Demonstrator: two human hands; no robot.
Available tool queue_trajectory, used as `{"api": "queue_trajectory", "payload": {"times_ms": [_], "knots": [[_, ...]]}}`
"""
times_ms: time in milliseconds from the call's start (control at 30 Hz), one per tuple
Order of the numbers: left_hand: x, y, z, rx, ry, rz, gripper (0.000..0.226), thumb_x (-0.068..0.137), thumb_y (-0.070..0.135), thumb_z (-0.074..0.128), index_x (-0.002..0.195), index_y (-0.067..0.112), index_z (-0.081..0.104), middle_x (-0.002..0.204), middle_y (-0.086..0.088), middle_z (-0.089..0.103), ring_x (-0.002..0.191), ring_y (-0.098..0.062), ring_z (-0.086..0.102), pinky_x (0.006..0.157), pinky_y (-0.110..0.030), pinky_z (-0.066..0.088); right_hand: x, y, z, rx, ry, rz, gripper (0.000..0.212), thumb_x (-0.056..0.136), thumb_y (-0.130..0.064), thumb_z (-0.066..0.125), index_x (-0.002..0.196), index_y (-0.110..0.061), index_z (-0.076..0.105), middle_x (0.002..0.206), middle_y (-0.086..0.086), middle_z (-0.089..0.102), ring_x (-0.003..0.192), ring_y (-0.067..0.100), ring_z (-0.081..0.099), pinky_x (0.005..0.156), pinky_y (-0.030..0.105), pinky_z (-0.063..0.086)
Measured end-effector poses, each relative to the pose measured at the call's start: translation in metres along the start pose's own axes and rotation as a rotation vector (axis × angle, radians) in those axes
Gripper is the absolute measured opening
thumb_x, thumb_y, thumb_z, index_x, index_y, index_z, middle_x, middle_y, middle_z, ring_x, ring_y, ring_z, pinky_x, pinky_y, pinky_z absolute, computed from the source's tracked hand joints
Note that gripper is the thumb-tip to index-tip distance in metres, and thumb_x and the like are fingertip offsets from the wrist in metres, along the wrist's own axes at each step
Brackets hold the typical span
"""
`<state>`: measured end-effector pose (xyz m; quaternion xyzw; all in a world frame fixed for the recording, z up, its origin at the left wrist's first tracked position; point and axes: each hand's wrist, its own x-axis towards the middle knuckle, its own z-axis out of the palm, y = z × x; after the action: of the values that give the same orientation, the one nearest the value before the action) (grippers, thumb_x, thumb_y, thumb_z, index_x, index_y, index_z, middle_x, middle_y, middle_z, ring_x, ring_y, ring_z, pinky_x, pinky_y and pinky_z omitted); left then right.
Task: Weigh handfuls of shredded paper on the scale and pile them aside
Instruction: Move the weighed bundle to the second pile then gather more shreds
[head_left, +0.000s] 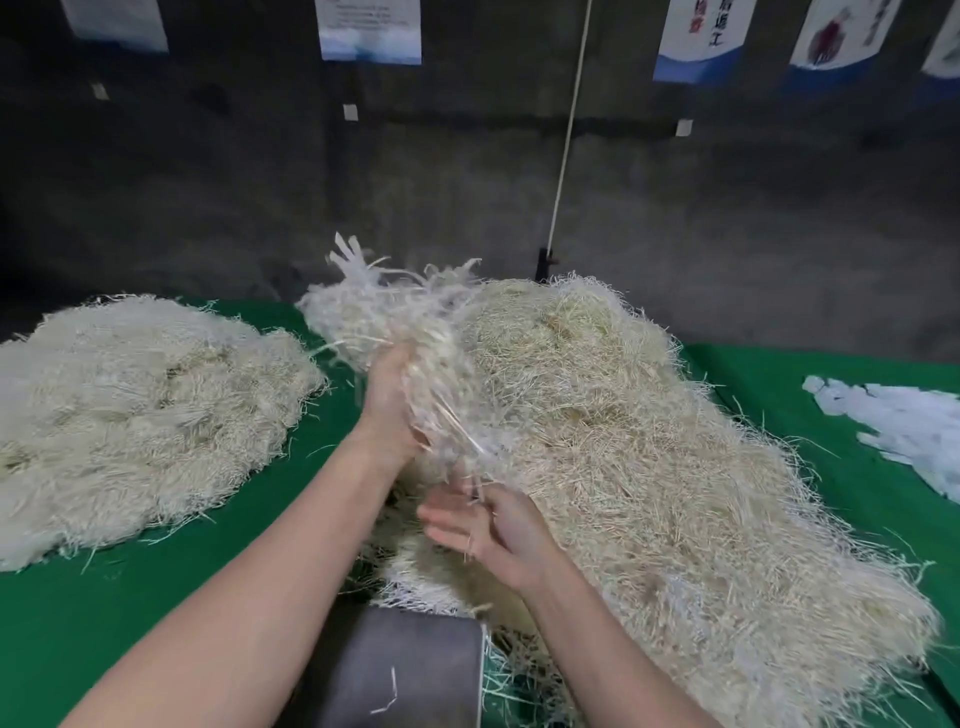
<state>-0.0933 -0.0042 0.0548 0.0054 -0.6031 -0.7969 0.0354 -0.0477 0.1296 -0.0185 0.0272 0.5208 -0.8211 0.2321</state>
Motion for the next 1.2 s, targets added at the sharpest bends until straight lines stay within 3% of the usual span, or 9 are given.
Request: {"api": "queue_trajectory", "payload": {"times_ms": [133,367,567,700,767,833,900,967,1200], "knots": [[-0.03,-0.017,-0.025,0.886,0.0,0.222,0.006,0.082,0.021,0.069,0.077,0.02,0.065,0.07,0.013,0.064,0.06,-0.009,0.06,0.056,-0.023,0.052,-0.008,0.009,0.008,0.575,-0.128,-0.001,0.014,0.08,-0.007,0.048,0.089,0.0,0.056,0.105,0.023,0.064,0.103,0.038,0.062,0.096,0.059,0.043],[-0.06,-0.066,-0.051,1.894,-0.26,0.414,0.043,0.085,0.007,0.049,0.127,0.014,0.049,0.122,-0.01,0.052,0.112,-0.026,0.049,0.095,-0.036,0.041,-0.019,0.027,0.035,0.299,-0.095,0.049,0.058,0.062,-0.055,0.076,0.095,-0.007,0.075,0.108,0.02,0.067,0.103,0.035,0.063,0.09,0.055,0.049],[-0.075,-0.039,-0.057,1.146,-0.516,0.094,0.036,0.086,0.015,0.061,0.12,0.019,0.051,0.113,0.002,0.054,0.104,-0.022,0.057,0.099,-0.036,0.046,-0.006,0.025,0.051,0.19,0.22,-0.04,0.034,0.065,-0.004,0.073,0.096,0.004,0.064,0.081,0.015,0.067,0.068,0.025,0.066,0.063,0.036,0.057],[-0.064,-0.016,-0.08,0.292,-0.226,-0.096,0.054,0.082,0.0,0.062,0.132,0.015,0.048,0.118,0.002,0.063,0.088,-0.02,0.067,0.077,-0.033,0.058,-0.014,0.011,0.04,0.067,0.416,-0.104,0.018,0.075,0.002,0.068,0.092,0.003,0.064,0.071,0.013,0.069,0.058,0.023,0.066,0.052,0.032,0.055],[-0.062,-0.016,-0.092,0.326,0.043,0.036,0.025,0.085,0.011,0.064,0.108,0.02,0.064,0.105,-0.002,0.07,0.076,-0.014,0.069,0.059,-0.023,0.053,-0.013,0.004,0.039,0.076,0.449,-0.168,0.014,0.082,0.003,0.062,0.096,0.002,0.064,0.077,0.013,0.066,0.066,0.024,0.064,0.071,0.038,0.057],[-0.057,-0.02,-0.105,0.378,0.115,0.069,0.035,0.083,0.033,0.067,0.117,0.029,0.06,0.131,0.0,0.058,0.103,-0.007,0.06,0.085,-0.028,0.047,-0.013,-0.004,0.042,0.109,0.437,-0.246,0.014,0.085,0.002,0.058,0.098,0.0,0.063,0.078,0.011,0.058,0.068,0.023,0.056,0.075,0.039,0.049],[-0.06,-0.024,-0.108,0.236,-0.068,-0.188,0.074,0.075,0.059,0.06,0.142,0.038,0.037,0.155,0.005,0.024,0.137,-0.018,0.03,0.108,-0.052,0.024,-0.013,-0.009,0.054,0.138,0.394,-0.306,0.014,0.087,0.001,0.053,0.097,-0.003,0.063,0.078,0.009,0.053,0.067,0.022,0.05,0.071,0.035,0.044],[-0.067,-0.029,-0.101,0.005,-0.29,-0.445,0.082,0.066,0.072,0.052,0.139,0.036,0.043,0.153,-0.006,0.03,0.138,-0.032,0.03,0.106,-0.064,0.022,-0.012,-0.01,0.072,0.152,0.354,-0.332,0.014,0.091,-0.001,0.048,0.089,-0.006,0.062,0.073,0.006,0.054,0.059,0.016,0.048,0.064,0.029,0.041],[-0.075,-0.046,-0.084,-0.552,-0.254,-0.49,0.061,0.079,0.041,0.064,0.123,0.0,0.057,0.117,-0.022,0.063,0.105,-0.035,0.063,0.093,-0.049,0.047,-0.01,0.036,0.089,-0.536,0.462,-0.415,0.019,0.09,-0.003,0.053,0.095,-0.022,0.055,0.086,-0.002,0.063,0.065,-0.006,0.061,0.061,0.014,0.053]]}}
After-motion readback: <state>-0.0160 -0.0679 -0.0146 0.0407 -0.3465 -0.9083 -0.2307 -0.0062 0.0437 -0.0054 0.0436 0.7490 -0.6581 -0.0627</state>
